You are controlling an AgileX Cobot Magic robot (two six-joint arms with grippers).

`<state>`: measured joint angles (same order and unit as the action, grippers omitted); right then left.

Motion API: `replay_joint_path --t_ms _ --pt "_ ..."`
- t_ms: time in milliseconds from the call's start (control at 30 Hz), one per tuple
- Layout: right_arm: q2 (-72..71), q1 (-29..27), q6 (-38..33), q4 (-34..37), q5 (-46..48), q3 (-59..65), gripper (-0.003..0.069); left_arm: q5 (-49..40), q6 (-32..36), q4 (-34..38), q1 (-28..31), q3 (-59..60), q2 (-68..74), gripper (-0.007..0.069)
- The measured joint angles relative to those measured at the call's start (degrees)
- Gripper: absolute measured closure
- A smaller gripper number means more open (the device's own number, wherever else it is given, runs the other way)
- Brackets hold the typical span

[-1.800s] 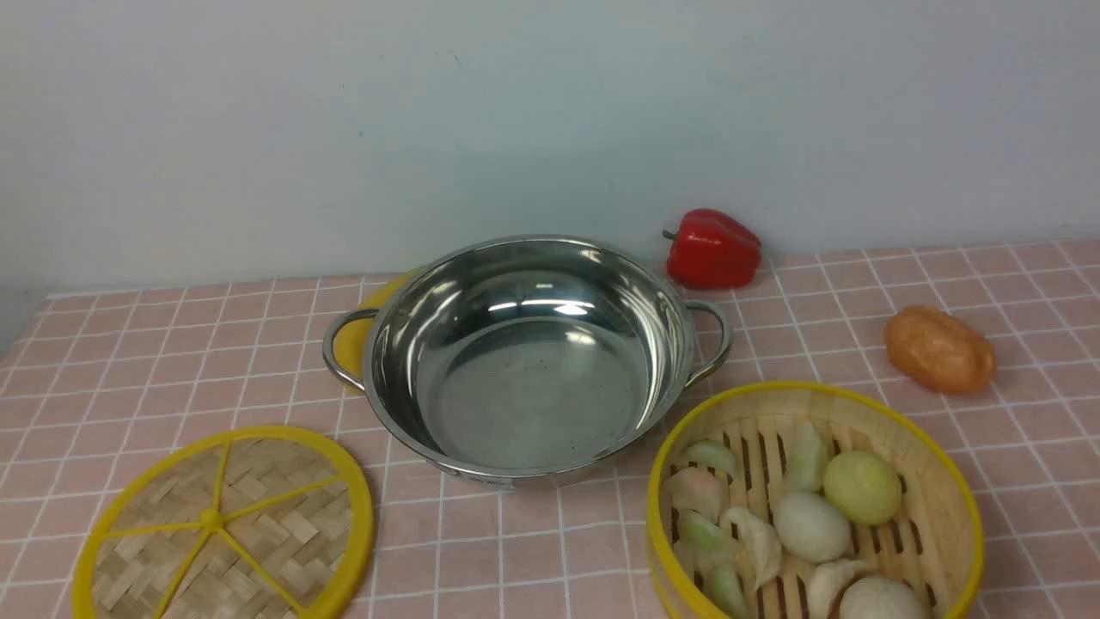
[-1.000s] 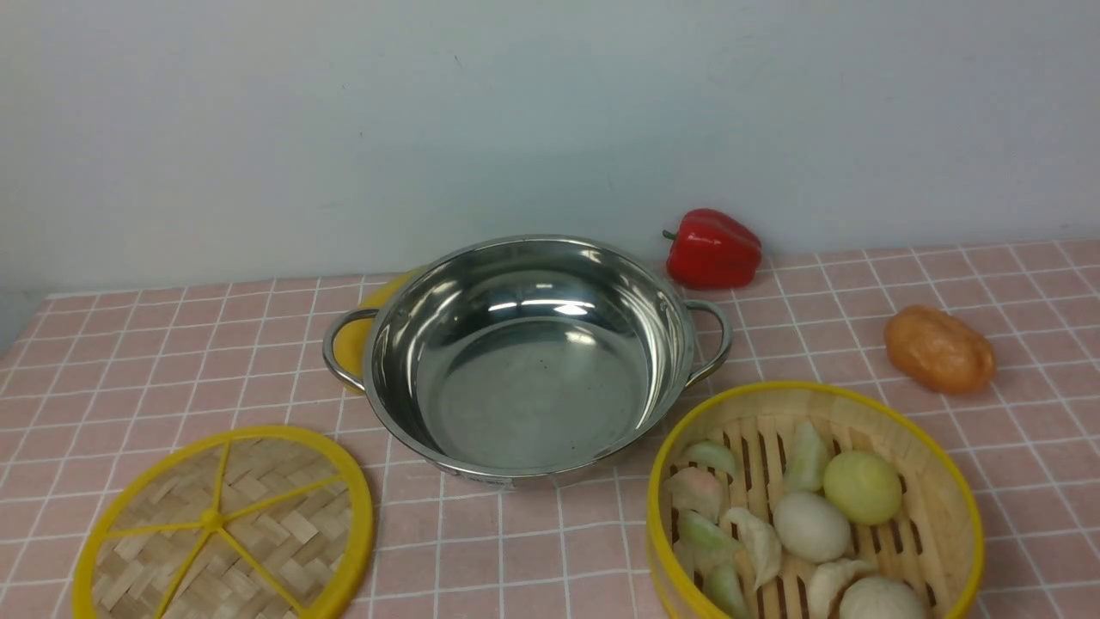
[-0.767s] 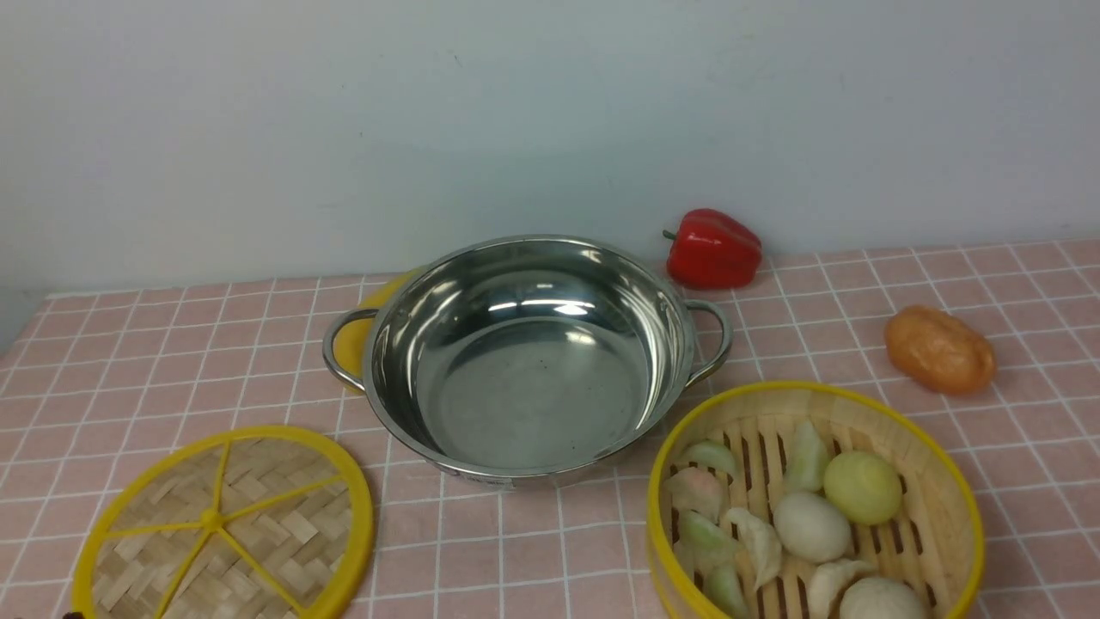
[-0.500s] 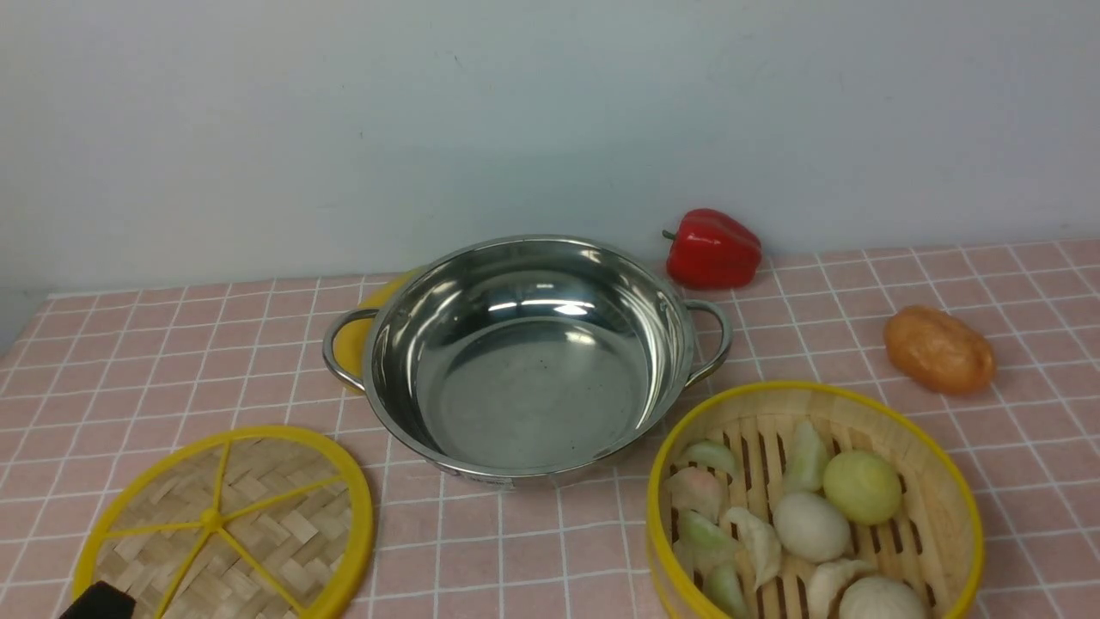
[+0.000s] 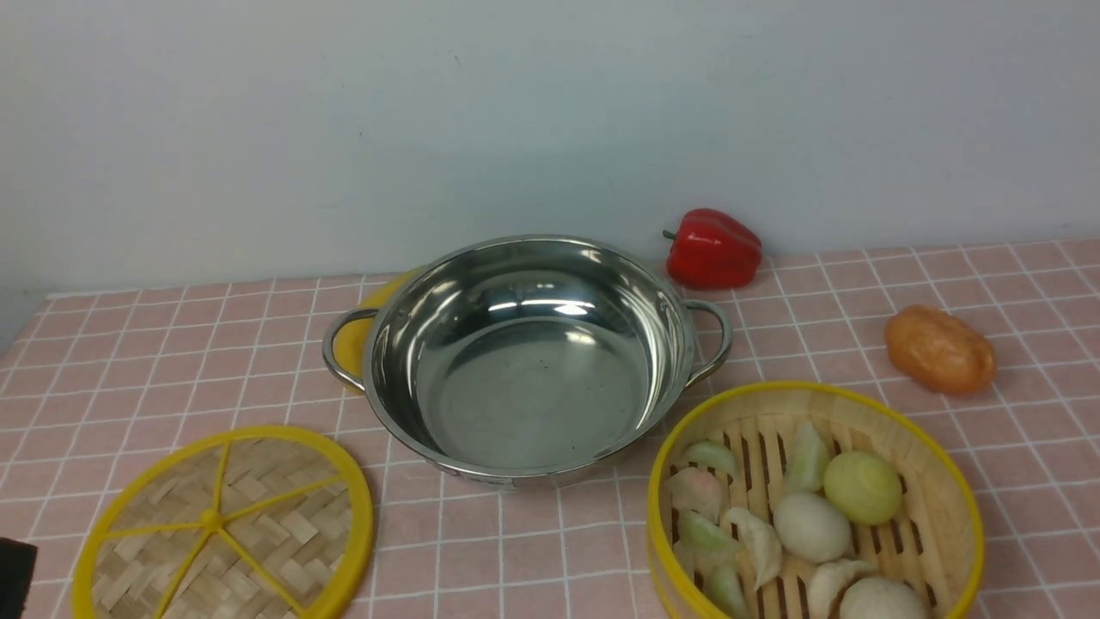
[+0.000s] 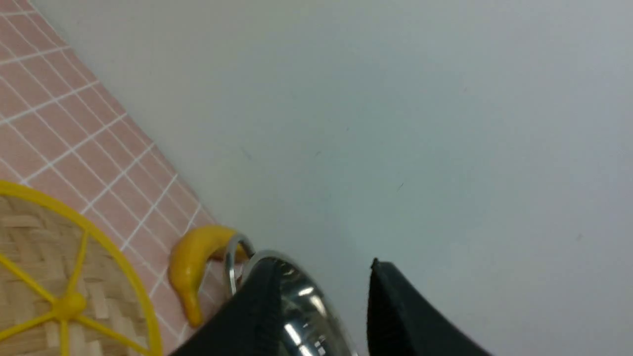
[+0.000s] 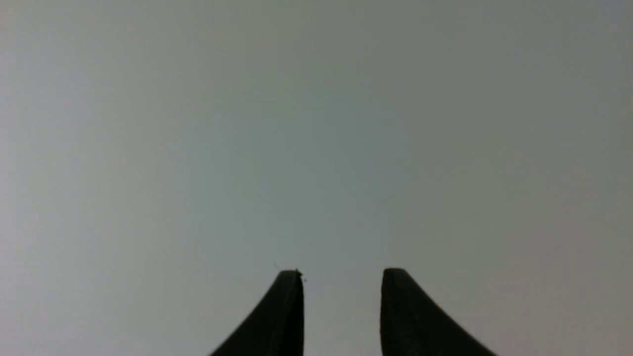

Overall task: Place the steamer in the pot on the pink tablecloth, and put the lid on the steamer.
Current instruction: 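Reach for and grasp the rim of the bamboo steamer holding the buns with the right gripper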

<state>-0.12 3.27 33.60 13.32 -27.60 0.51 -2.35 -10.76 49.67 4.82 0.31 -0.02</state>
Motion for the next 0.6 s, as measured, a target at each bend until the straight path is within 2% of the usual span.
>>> replay_joint_path --t_ms 33,67,167,233,300,333,400,467,533,600 --pt "0.0 0.0 0.4 -0.1 -1.9 0.0 0.0419 0.3 -0.3 0.0 0.0 0.0 0.0 0.0382" --pt "0.0 0.0 1.0 -0.6 -9.3 -0.3 0.0419 2.0 -2.4 2.8 0.0 -1.4 0.0 0.0382" --pt "0.0 0.0 0.4 -1.0 -16.3 -5.0 0.0419 7.2 -4.4 5.4 0.0 -7.0 -0.1 0.0382" --pt "0.0 0.0 -2.5 -1.1 -16.4 -10.4 0.0419 11.6 -4.6 5.0 0.0 -11.7 -0.1 0.0382" --pt "1.3 0.0 -6.1 -1.2 -14.5 -16.7 0.0419 16.8 -3.4 1.5 0.0 -16.3 -0.1 0.0382" --pt "2.8 0.0 -8.8 -1.2 -12.2 -19.7 0.0419 19.0 -2.5 -0.9 0.0 -18.3 0.2 0.0382" --pt "7.5 0.0 -15.4 -1.9 -4.6 -28.7 0.0419 24.1 1.3 -10.4 0.0 -24.0 2.7 0.0382" --pt "11.9 0.0 -20.7 -2.7 3.4 -34.5 0.0419 25.1 4.5 -18.4 0.0 -26.6 5.2 0.0382" --pt "17.5 0.0 -23.8 -3.5 12.0 -40.0 0.0419 23.8 7.3 -26.6 0.0 -29.5 8.2 0.0382" --pt "25.5 0.0 -26.7 -3.8 27.6 -48.2 0.0419 17.0 8.8 -38.8 0.0 -32.8 13.9 0.0382"
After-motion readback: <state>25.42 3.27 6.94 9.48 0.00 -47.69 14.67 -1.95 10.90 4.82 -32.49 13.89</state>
